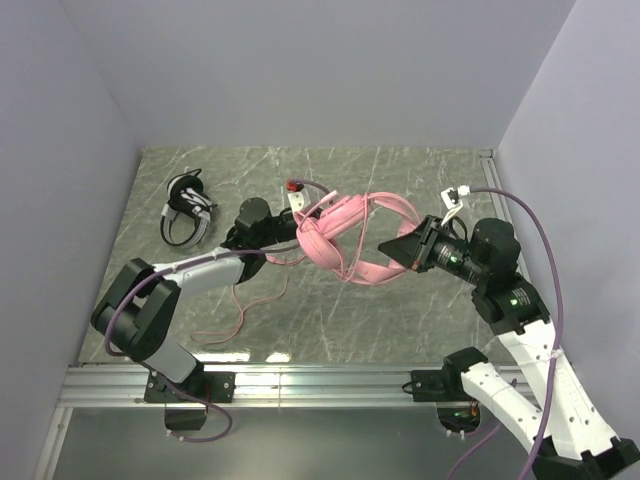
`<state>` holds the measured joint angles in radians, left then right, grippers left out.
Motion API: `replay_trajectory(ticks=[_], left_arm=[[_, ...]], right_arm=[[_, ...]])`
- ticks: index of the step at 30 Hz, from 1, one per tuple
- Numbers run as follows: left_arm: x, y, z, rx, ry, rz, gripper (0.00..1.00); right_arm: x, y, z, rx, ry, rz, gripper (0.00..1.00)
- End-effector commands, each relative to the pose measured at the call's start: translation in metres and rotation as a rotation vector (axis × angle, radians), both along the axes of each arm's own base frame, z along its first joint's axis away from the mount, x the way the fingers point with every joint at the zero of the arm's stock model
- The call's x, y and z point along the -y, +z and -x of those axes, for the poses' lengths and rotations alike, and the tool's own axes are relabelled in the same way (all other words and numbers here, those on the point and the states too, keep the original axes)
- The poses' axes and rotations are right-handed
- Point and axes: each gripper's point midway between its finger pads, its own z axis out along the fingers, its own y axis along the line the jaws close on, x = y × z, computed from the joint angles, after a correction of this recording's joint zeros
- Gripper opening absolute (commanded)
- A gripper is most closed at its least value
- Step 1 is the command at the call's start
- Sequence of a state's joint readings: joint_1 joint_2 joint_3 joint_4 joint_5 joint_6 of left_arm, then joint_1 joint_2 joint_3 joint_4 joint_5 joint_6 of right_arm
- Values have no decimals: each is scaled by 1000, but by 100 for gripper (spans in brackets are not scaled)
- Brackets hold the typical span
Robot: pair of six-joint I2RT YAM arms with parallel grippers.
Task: Wrap the headphones
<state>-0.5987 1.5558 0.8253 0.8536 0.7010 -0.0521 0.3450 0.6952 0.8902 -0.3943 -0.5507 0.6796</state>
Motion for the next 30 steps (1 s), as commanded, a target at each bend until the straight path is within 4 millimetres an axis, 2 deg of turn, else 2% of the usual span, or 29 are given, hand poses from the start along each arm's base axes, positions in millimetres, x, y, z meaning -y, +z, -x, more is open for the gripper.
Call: replay_trajectory(ticks=[1,2,4,5,11,16,22,24,30], left_arm=[[16,23,33,-111,-54,54,2],[18,21,38,-146,-64,56,1],[23,15,55,-220,-108,69,1],[23,13,59,-246,-115,77,1],[26,-8,89,-440,-175,90,0],[25,-24,109,-542,-209,95,1],[19,-25,126,-618,-236,128,1],[18,-26,135,-659,-263,142,1],[13,-30,150,-755,-295,177,2]], right_arm=[[-4,66,-18,177,-42,-140,0],[-4,78,-20,207,-50,-154,0],[-5,85,-26,208,-62,-173,0],[-3,96,-29,232,-82,-185,0],[-8,120,-41,255,-82,-238,0],[-12,131,-47,260,-74,-258,0],[-7,136,-57,270,-123,-256,0],[-3,146,-60,309,-138,-281,0],[0,152,-68,320,-165,-311,0]])
